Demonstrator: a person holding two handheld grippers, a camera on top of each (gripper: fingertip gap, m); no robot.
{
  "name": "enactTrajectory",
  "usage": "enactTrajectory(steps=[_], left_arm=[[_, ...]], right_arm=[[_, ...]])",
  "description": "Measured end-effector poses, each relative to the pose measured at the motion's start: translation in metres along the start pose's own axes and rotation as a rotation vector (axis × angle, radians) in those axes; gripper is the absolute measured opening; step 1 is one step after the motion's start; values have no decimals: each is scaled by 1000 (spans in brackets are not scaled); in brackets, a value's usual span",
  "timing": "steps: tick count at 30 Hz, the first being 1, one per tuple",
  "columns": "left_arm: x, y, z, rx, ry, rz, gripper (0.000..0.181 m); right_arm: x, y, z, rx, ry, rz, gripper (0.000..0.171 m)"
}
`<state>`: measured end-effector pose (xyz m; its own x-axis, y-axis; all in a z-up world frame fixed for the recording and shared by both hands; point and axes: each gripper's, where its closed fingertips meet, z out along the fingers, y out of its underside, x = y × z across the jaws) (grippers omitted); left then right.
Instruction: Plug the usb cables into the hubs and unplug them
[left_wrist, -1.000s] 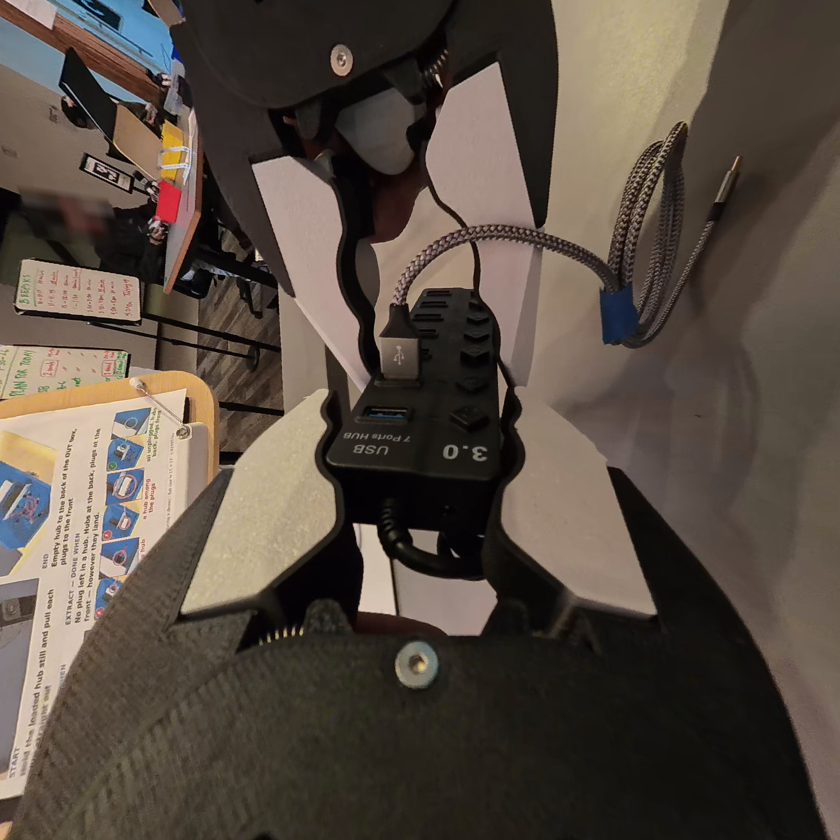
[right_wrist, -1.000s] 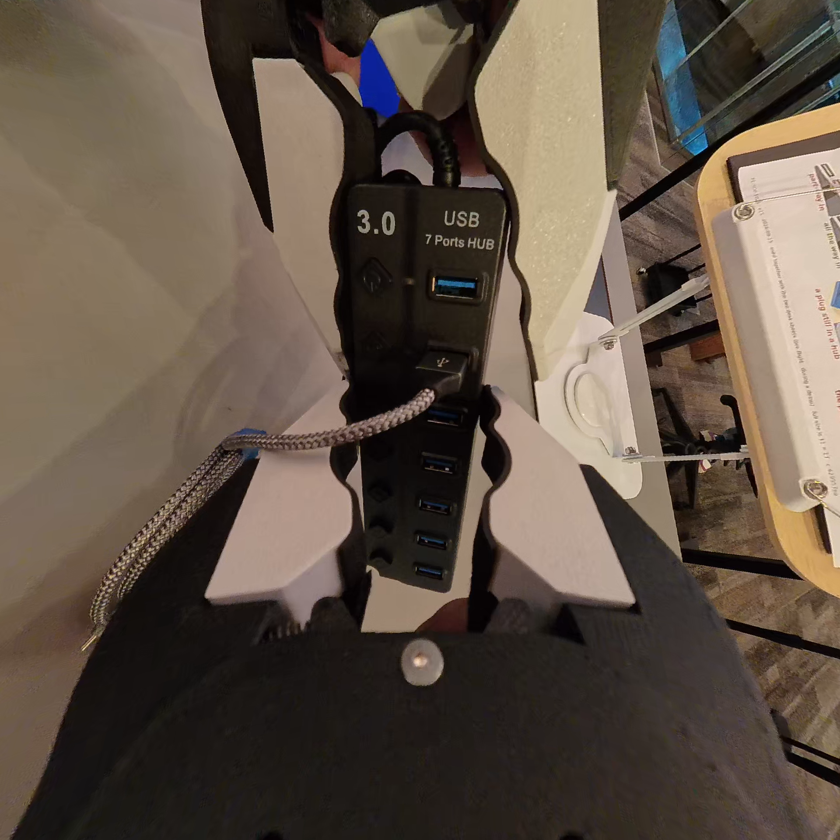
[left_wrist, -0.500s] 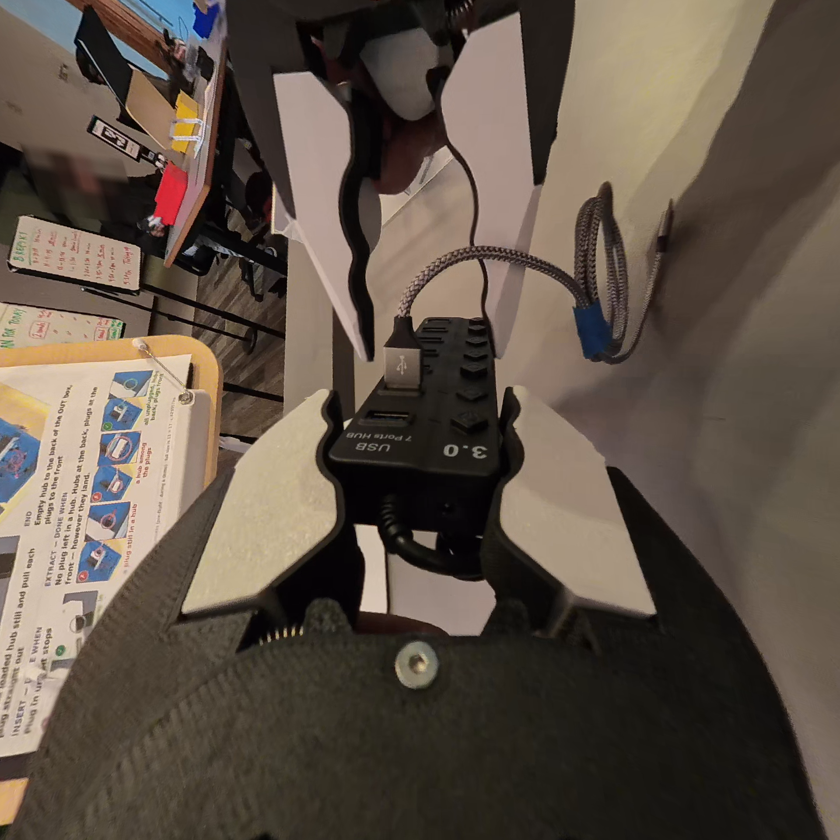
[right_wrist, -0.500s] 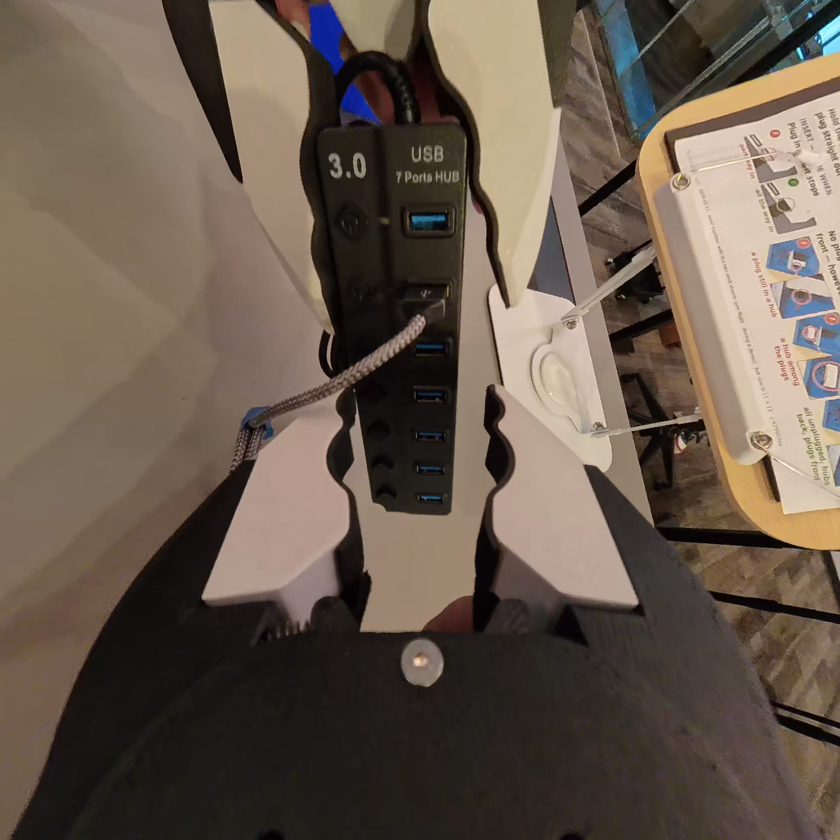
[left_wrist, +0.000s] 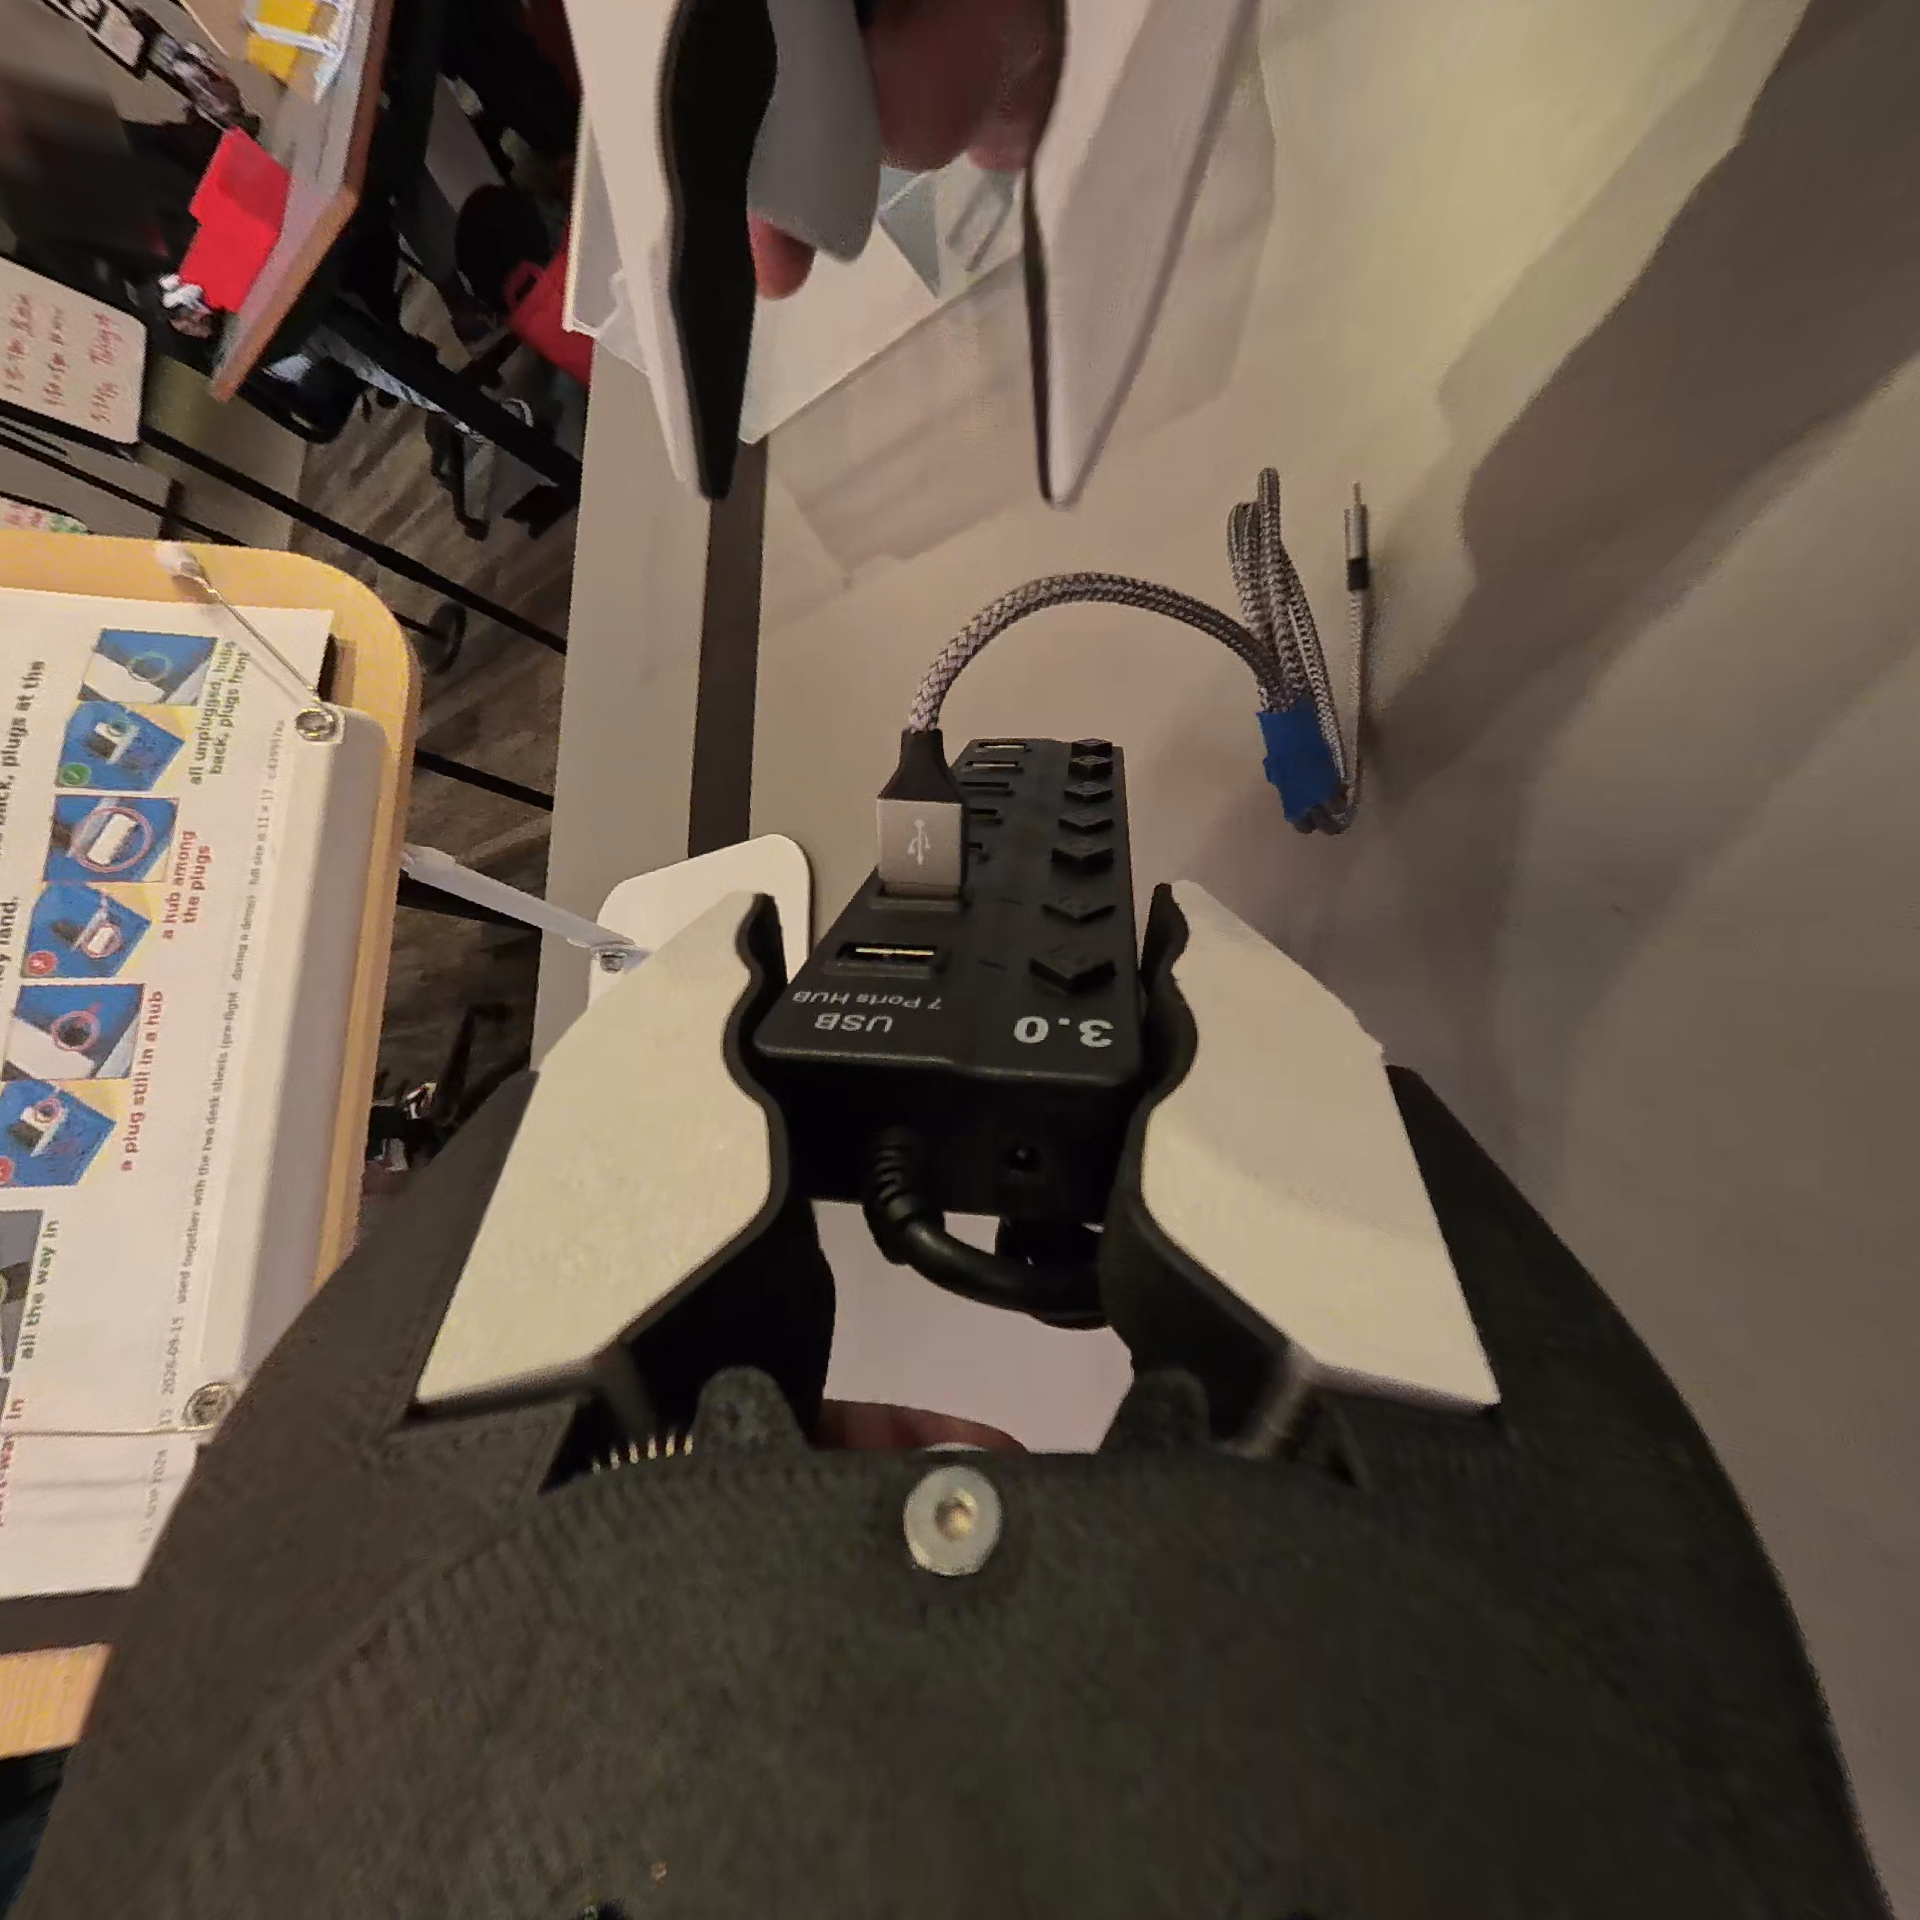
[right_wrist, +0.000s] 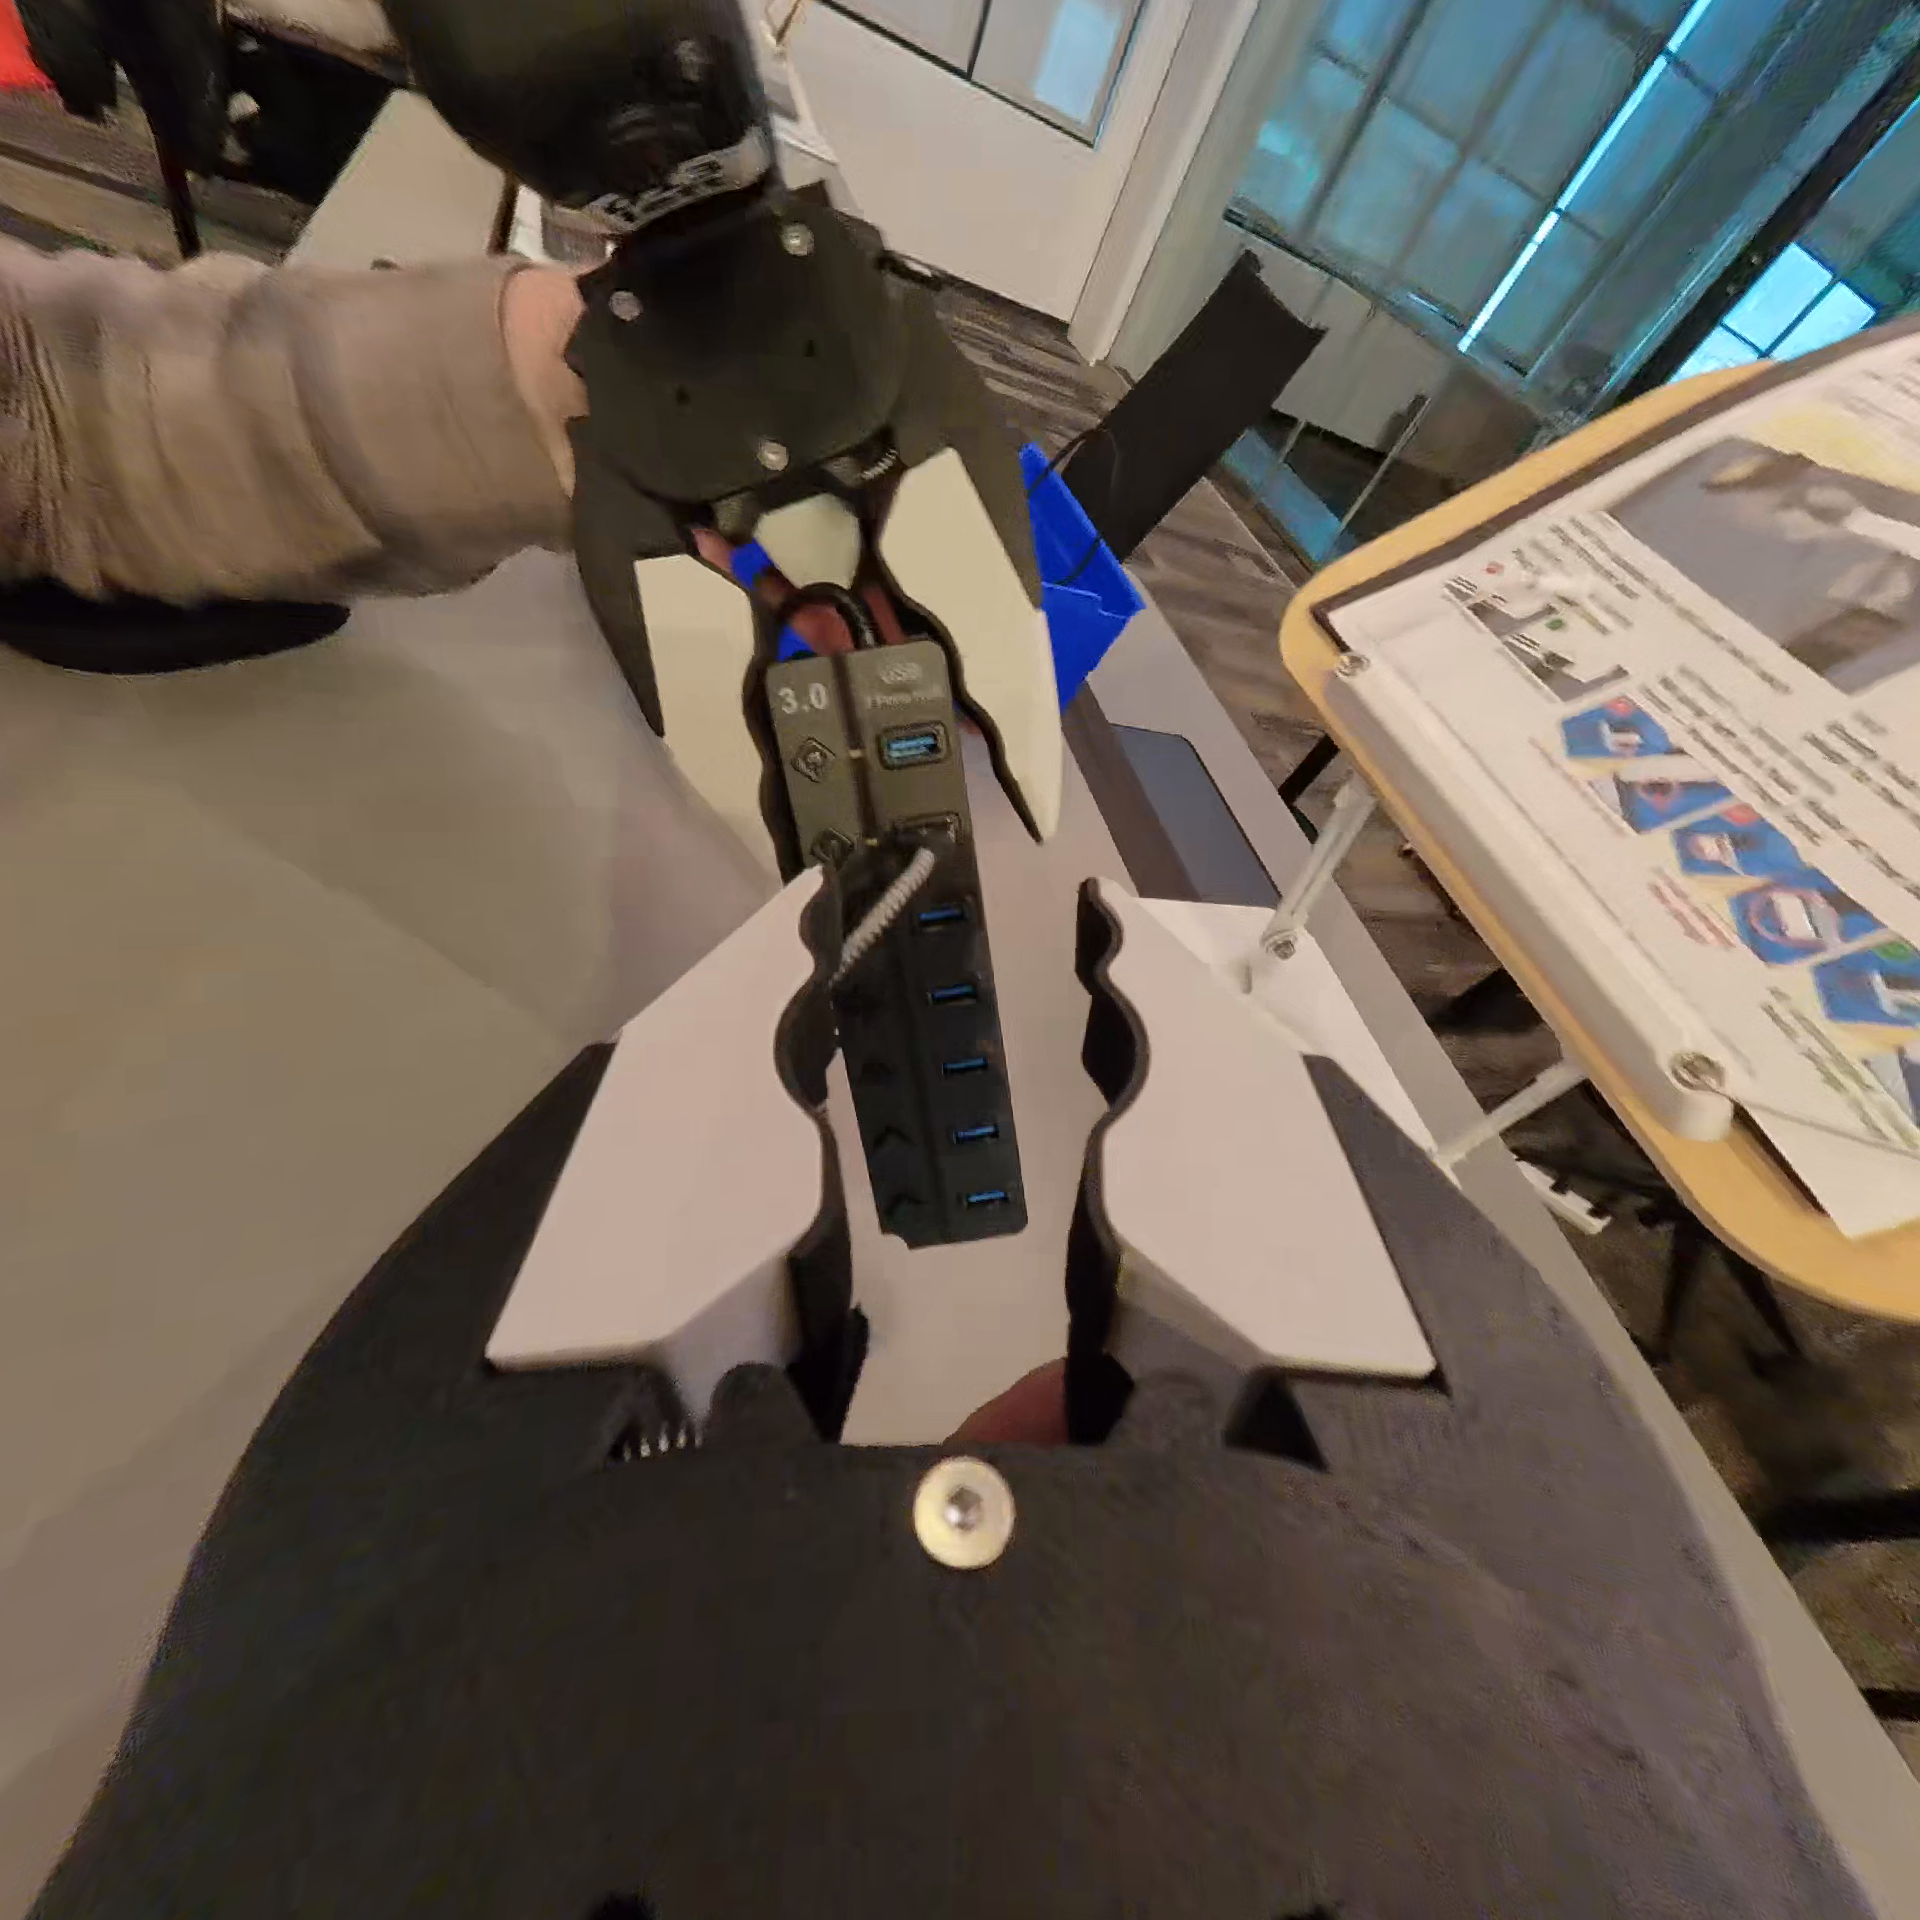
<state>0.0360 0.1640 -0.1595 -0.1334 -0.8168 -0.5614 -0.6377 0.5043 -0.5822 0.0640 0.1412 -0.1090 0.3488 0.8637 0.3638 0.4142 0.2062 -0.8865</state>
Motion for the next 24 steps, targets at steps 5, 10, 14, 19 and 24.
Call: enactTrajectory(steps=[5, 10, 14, 19, 24], left_arm=[[14, 1, 3, -30, 73, 13, 67], [24, 1, 3, -66, 126, 21, 67], [29, 3, 2, -90, 160, 19, 67], [33, 7, 3, -114, 175, 24, 67], [33, 6, 2, -110, 174, 30, 70]], right_arm=[[-18, 8, 25, -48, -4, -27, 45], [-21, 20, 36, -74, 8, -43, 34], [-27, 25, 42, -92, -12, -27, 27], [-34, 29, 50, -98, -21, -31, 12], [-34, 29, 51, -85, -20, -26, 10]])
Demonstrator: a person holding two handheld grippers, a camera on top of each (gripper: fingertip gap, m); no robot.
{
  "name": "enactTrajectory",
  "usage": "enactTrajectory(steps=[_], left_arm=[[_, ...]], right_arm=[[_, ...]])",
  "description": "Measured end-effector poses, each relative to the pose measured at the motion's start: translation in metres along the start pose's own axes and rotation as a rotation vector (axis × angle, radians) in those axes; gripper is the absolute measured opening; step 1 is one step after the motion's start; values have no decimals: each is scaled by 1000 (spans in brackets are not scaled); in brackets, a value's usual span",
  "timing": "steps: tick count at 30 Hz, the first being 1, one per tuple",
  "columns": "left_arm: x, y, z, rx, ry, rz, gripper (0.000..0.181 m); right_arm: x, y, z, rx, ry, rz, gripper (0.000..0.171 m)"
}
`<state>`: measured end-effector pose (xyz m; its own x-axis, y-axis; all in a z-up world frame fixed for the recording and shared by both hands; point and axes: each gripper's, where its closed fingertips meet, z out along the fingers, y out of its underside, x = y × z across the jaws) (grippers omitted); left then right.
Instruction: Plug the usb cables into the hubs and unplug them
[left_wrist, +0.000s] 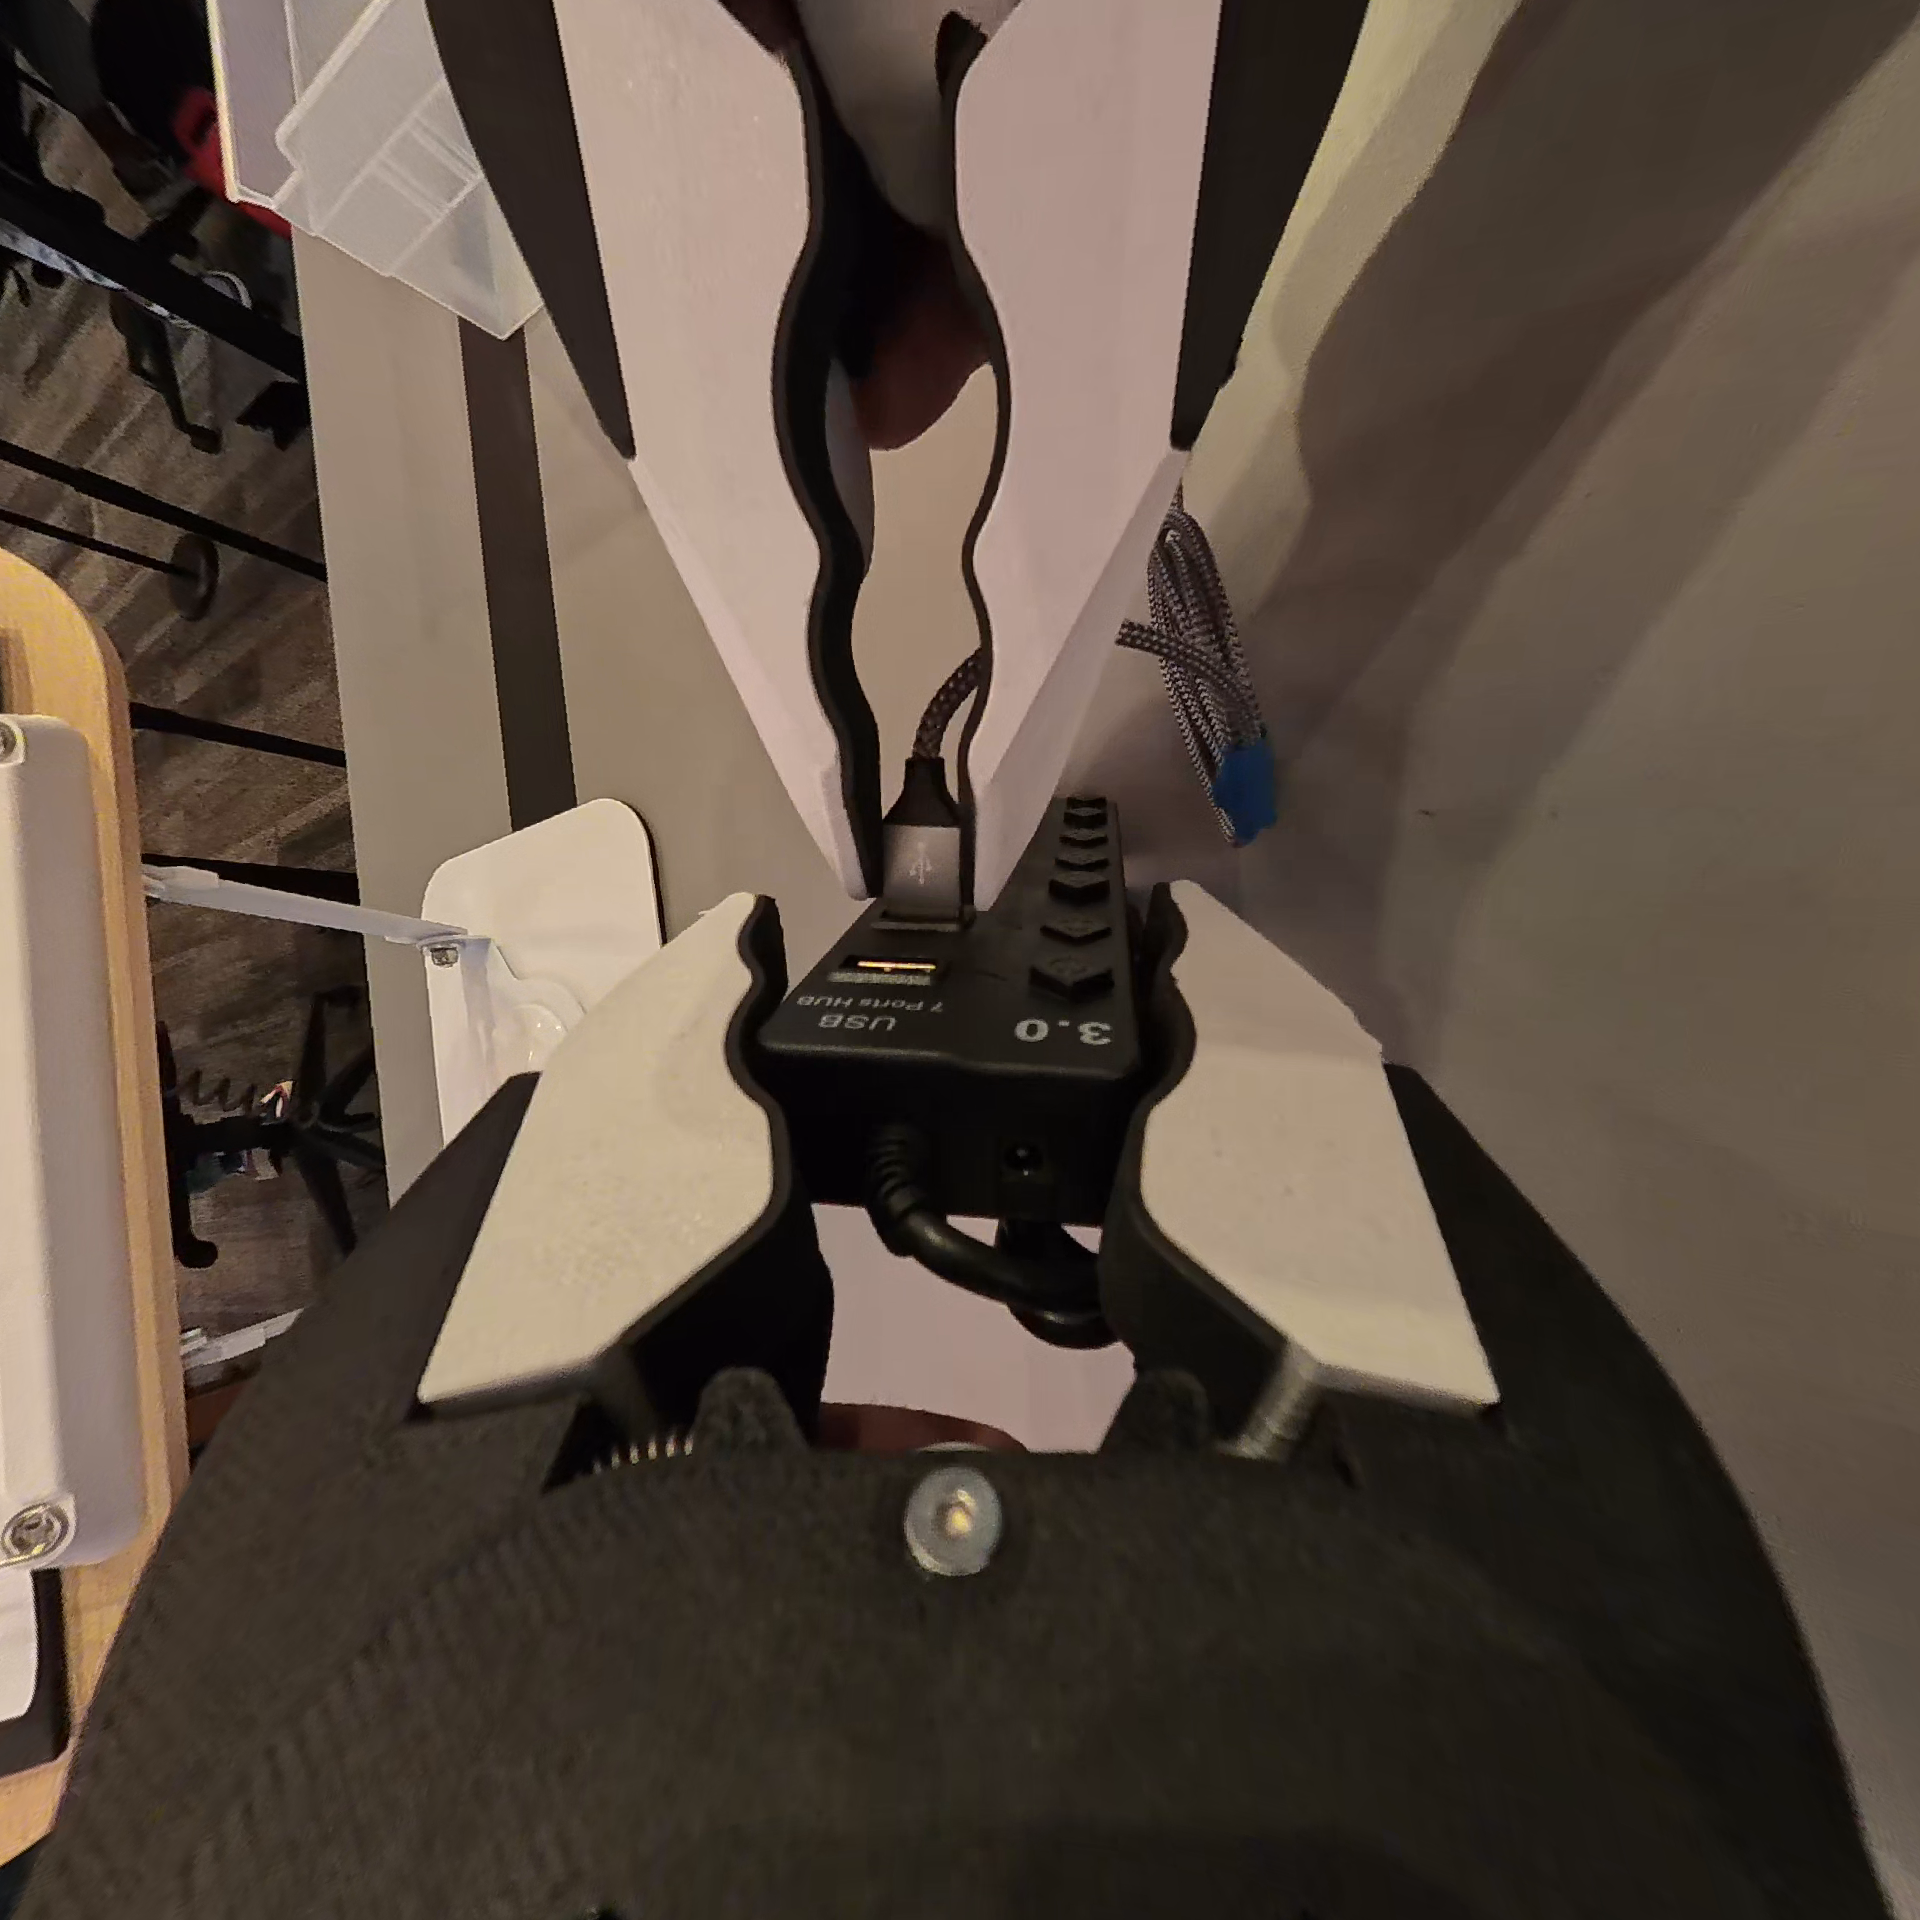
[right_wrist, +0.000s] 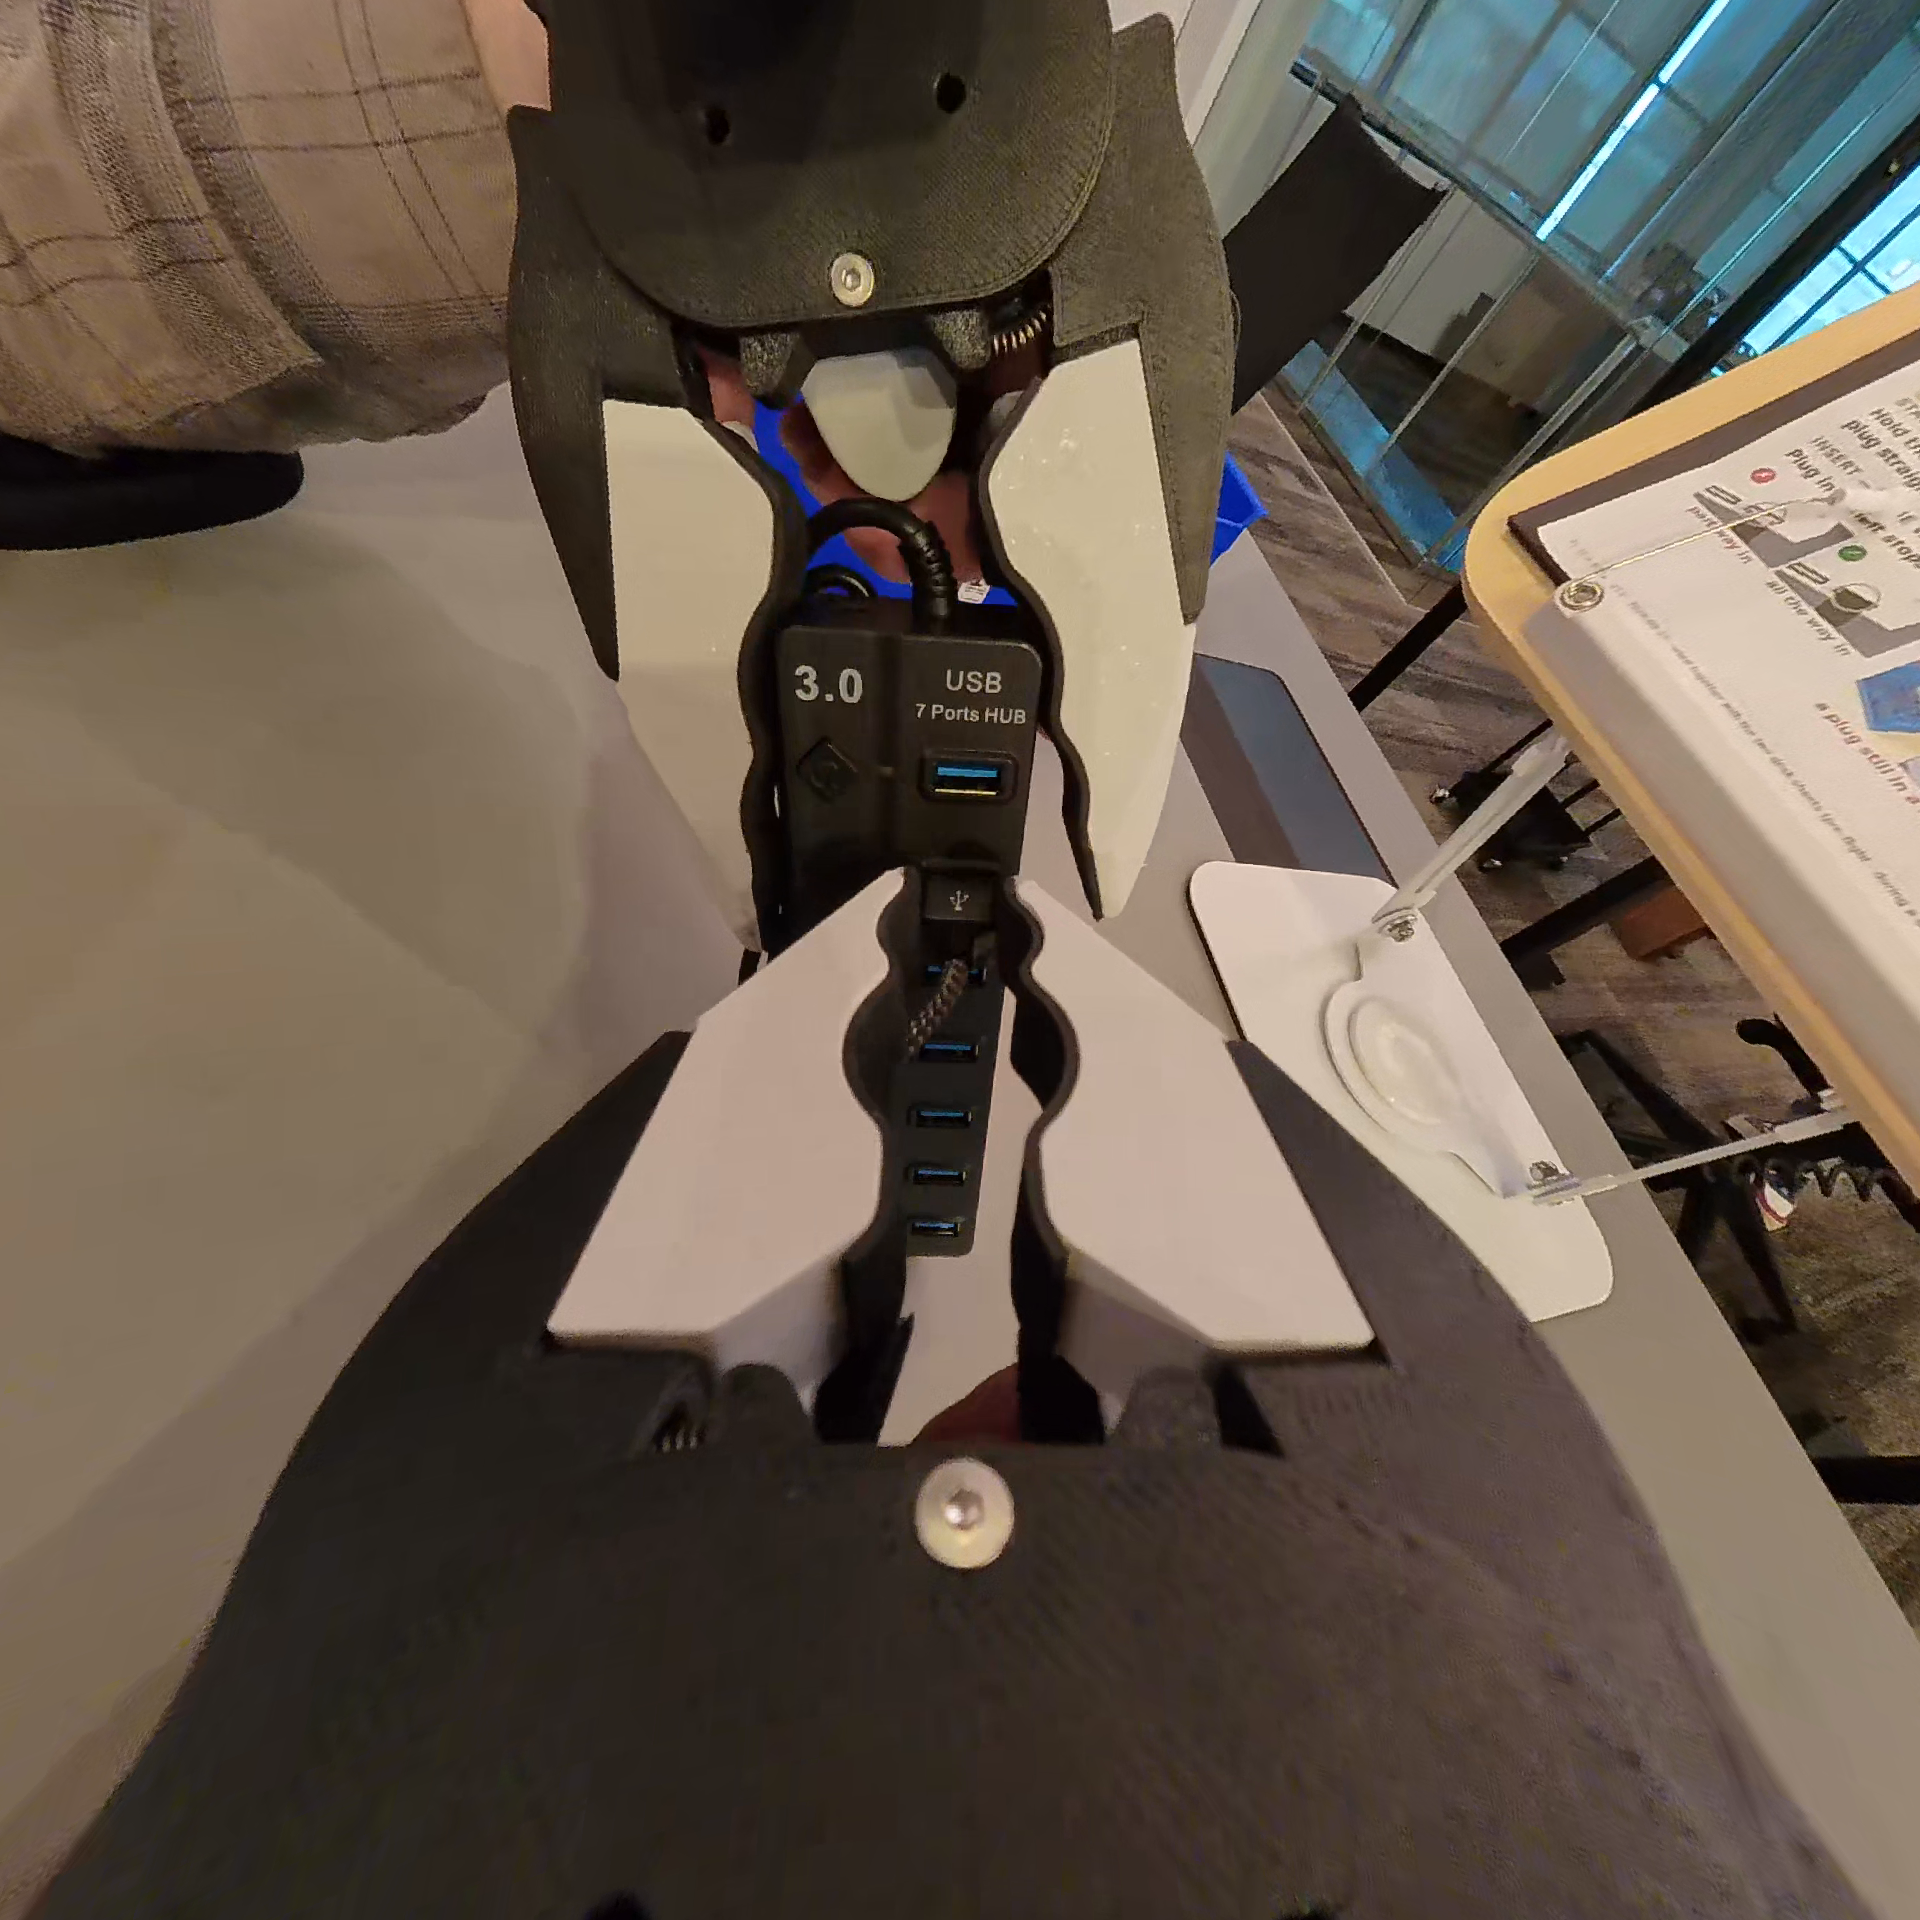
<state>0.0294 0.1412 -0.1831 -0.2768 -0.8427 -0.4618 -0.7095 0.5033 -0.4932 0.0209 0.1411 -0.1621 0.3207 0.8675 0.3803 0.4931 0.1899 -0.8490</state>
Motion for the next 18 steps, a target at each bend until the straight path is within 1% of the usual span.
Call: enactTrajectory(steps=[5, 8, 10, 11, 14, 15, 16, 18], left_arm=[[-1, 2, -1, -1, -4, -6, 68], [-2, 2, -1, 3, -2, -10, 67], [-2, 2, -1, 6, -6, -9, 70], [-2, 1, -2, 12, -3, -9, 67], [-1, -2, -3, 36, 9, -16, 66], [0, -2, -4, 34, 8, -9, 66], [0, -3, -4, 36, 6, -8, 66], [0, -4, -4, 38, 7, -9, 66]], right_arm=[[1, 1, 2, 36, 3, 28, 14], [0, 2, 3, 29, 5, 9, 23], [2, -1, 3, 46, 31, 8, 12], [2, -1, 4, 43, 30, 10, 12], [1, 0, 4, 48, 25, 11, 11], [1, 1, 5, 40, 24, 10, 17], [1, 2, 5, 40, 24, 8, 18], [1, 1, 5, 49, 22, 7, 15]])
